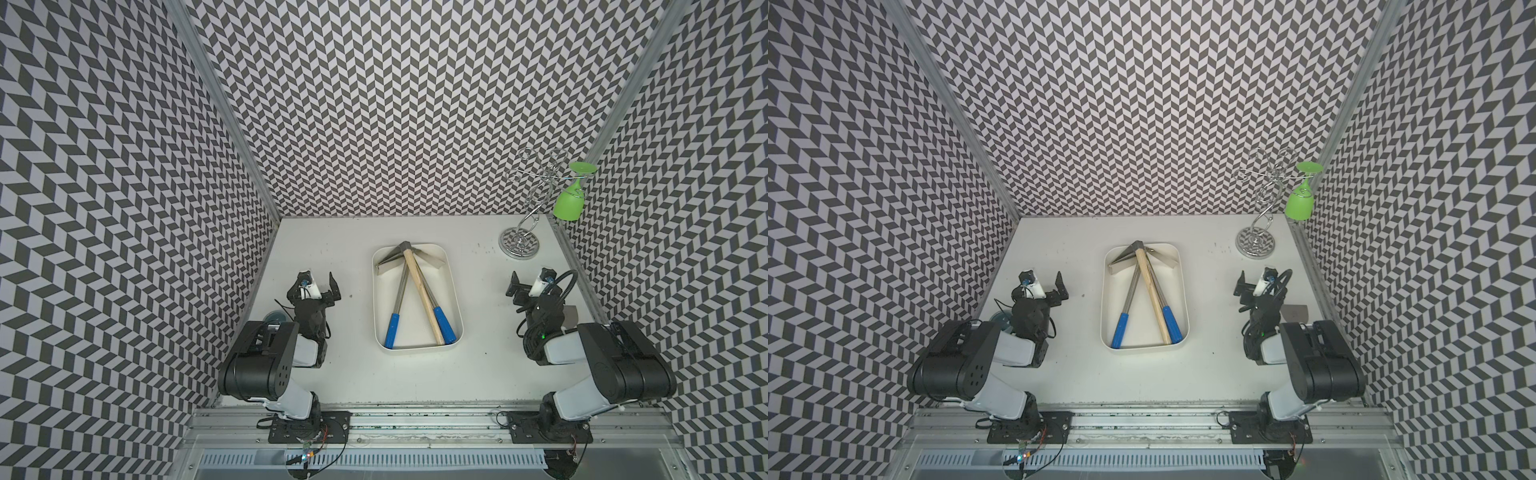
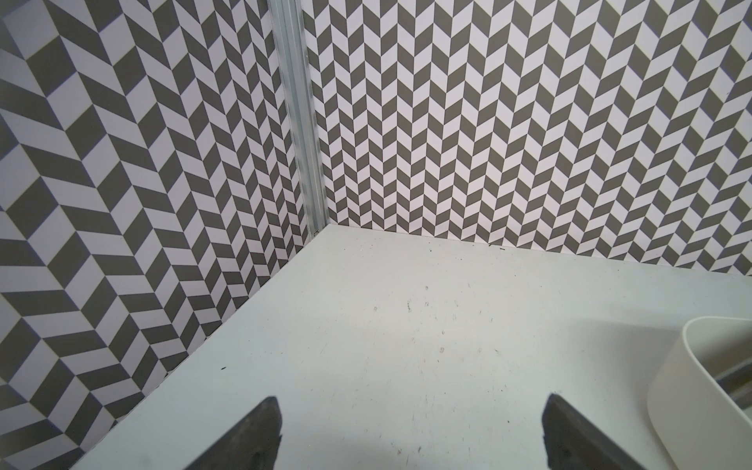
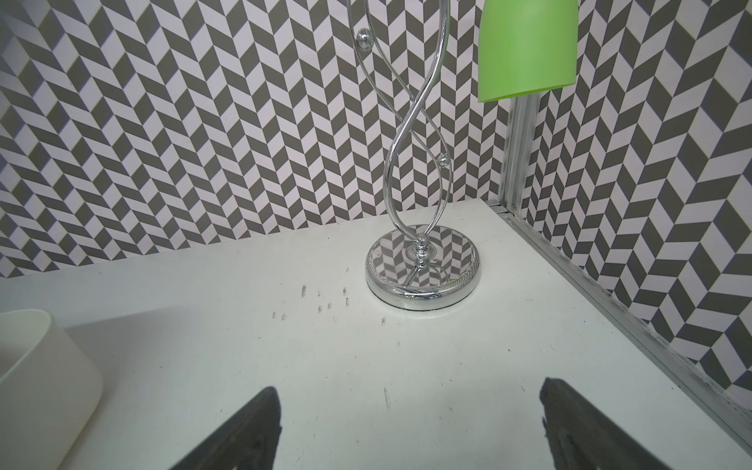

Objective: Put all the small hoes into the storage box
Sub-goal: Reset both arms

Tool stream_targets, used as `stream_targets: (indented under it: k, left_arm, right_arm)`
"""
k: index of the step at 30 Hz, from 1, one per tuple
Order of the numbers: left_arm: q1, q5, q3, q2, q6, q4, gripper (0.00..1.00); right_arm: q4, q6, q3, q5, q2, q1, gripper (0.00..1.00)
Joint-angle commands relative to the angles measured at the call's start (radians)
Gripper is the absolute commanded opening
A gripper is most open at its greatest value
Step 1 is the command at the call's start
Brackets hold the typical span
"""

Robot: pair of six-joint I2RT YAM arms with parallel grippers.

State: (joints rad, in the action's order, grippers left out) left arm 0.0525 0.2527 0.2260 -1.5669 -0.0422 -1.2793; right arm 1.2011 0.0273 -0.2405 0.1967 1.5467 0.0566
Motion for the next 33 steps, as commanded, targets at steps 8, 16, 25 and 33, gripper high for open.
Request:
stream_targets:
  k: [8, 16, 25, 33]
  left_arm:
    - [0.003, 0.005, 0.007, 0.008, 0.01, -0.026, 1.0]
    - [0.002, 0.005, 0.007, 0.009, 0.011, -0.025, 1.0]
    - [0.002, 0.005, 0.006, 0.009, 0.01, -0.026, 1.0]
    - [0.003, 0.005, 0.007, 0.009, 0.011, -0.026, 1.0]
  right_arm:
    - [0.222, 0.016, 0.057, 0.033, 0.025, -0.004, 0.99]
    - [0.073, -0.046, -0.011, -0.133, -0.002, -0.008, 0.99]
    - [0.014, -0.025, -0.028, -0.069, -0.017, -0.007, 0.99]
    - [0.056, -0.021, -0.019, -0.065, -0.001, -0.006, 0.99]
